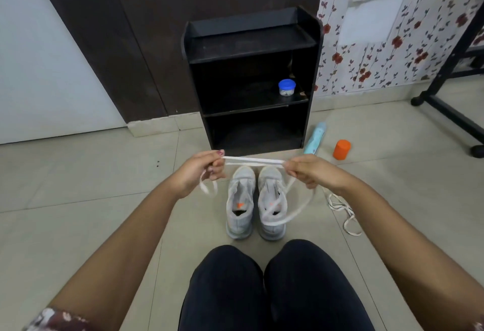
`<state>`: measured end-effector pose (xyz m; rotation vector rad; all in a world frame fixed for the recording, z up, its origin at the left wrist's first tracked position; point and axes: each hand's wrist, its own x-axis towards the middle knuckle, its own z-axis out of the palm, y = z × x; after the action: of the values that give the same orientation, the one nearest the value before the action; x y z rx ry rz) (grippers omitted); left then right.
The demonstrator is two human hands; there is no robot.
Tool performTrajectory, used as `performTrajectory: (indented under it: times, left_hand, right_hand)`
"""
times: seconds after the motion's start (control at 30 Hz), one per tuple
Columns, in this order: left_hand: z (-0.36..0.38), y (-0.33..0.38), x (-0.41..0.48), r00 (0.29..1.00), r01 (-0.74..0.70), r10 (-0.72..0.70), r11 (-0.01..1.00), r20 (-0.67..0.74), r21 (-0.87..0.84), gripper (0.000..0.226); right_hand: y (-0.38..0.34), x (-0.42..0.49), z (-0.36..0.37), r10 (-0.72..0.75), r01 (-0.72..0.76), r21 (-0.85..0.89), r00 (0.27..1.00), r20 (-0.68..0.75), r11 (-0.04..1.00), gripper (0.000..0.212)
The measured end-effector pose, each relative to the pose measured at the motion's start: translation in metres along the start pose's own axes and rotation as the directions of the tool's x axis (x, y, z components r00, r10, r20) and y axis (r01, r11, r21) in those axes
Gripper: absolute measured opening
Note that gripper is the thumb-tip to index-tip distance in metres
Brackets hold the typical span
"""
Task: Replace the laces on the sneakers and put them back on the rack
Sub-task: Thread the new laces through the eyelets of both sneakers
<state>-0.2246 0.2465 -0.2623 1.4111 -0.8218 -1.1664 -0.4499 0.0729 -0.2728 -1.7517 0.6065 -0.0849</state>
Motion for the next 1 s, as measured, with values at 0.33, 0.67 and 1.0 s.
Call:
performTrajectory:
  times: [0.33,0.67,1.0]
  left_hand:
    - [-0.023,-0.047,0.018,0.976,0.109,-0.101,0.994,-0.194,0.032,0.032]
    - [0.024,-0.109,0.051,0.777,0.291,-0.625,0.456,0.07,0.841,0.04]
    - [0.032,-0.181,0.076,0.969,0.242,-0.108,0.242,-0.222,0.94,0.034]
  right_hand:
    - [0.106,0.018,-0.001,0.442,-0.442,-0.015,0.896,-0.037,0.897,0.03]
    - [0.172,0.078,0.054,0.573,-0.617,-0.131,0.777,-0.262,0.776,0.057]
    - [0.204,0.094,0.043,0.596,-0.699,-0.135,0.681,-0.426,0.702,0.048]
